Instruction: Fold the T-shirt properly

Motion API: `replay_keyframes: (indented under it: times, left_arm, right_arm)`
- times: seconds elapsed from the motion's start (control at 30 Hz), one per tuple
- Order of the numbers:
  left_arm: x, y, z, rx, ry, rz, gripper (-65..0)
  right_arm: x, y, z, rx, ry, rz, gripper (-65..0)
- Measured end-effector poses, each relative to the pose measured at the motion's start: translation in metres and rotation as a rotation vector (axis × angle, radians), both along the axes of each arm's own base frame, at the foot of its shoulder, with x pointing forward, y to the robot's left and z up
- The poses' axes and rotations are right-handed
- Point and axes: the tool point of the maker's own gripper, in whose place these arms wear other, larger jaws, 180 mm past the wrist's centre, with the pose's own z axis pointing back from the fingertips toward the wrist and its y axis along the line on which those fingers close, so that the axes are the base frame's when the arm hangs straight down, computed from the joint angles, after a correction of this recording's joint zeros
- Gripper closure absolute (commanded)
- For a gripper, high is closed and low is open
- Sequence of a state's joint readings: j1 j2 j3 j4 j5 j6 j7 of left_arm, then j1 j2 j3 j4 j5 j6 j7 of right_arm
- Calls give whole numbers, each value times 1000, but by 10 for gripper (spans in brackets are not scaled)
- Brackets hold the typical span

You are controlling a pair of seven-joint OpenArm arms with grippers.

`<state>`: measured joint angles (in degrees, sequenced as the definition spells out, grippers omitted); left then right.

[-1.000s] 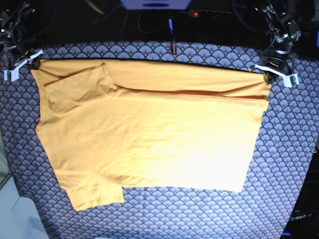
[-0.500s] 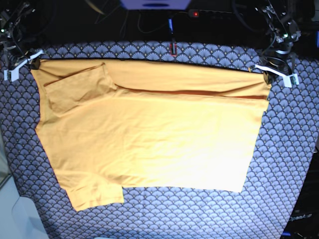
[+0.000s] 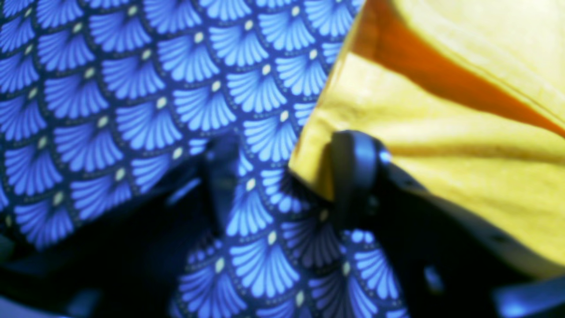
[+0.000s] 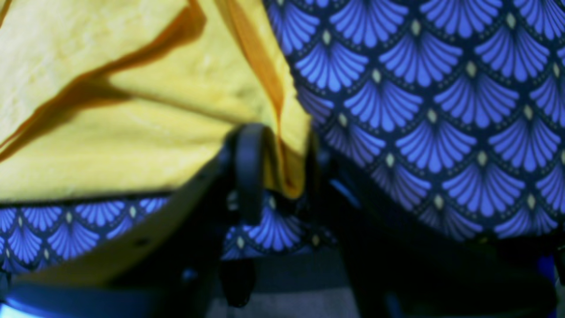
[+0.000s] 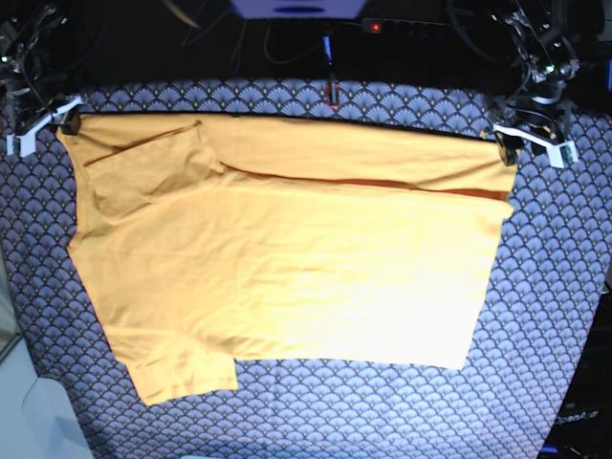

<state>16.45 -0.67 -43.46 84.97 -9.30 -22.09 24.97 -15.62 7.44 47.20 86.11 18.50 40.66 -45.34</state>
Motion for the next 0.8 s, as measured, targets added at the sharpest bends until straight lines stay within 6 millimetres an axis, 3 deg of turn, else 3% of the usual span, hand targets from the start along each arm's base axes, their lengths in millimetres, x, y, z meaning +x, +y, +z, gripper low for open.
replay_keyframes:
  times: [0.17, 0.6, 0.8]
  left_arm:
    - [0, 0, 0, 0, -1, 0, -426]
    - [0, 0, 1, 2, -1, 0, -428]
    - [2, 4, 22, 50, -18, -4, -429]
  right_arm:
    - [0, 0, 0, 0, -1, 0, -270]
    - [0, 0, 0, 0, -1, 0, -274]
    - [-2, -1, 0, -4, -3, -1, -276]
